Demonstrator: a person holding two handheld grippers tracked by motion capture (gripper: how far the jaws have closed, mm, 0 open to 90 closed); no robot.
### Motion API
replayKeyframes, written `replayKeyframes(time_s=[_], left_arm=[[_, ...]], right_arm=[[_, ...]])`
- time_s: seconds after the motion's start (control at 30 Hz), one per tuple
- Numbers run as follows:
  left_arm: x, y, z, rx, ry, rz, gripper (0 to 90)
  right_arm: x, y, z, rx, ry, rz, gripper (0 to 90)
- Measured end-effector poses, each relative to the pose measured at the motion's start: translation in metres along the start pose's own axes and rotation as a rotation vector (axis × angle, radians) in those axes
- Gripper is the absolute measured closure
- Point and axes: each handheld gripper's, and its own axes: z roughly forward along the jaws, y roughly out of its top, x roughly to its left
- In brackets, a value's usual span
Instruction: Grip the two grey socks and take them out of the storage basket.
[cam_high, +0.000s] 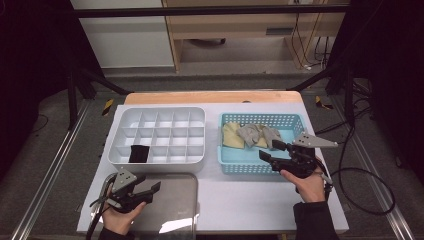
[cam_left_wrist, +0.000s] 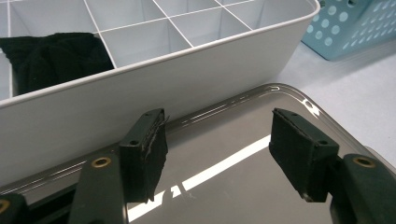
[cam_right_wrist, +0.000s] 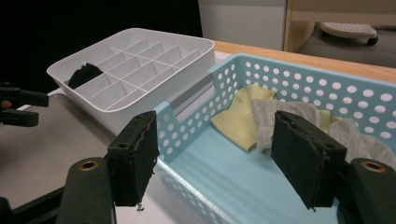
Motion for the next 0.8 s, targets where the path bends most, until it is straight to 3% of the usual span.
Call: replayKeyframes(time_s=[0.43,0.8], left_arm=[[0.01,-0.004,0.001,0.0,0.022,-0.033,35.8],[0.012,-0.005,0.001,-0.008,0.027,-0.039,35.9]], right_arm=[[-0.013,0.022,0.023,0.016,-0.01,-0.022,34.7],[-0.037,0.034,0.042,0.03,-0.053,-0.013,37.4]])
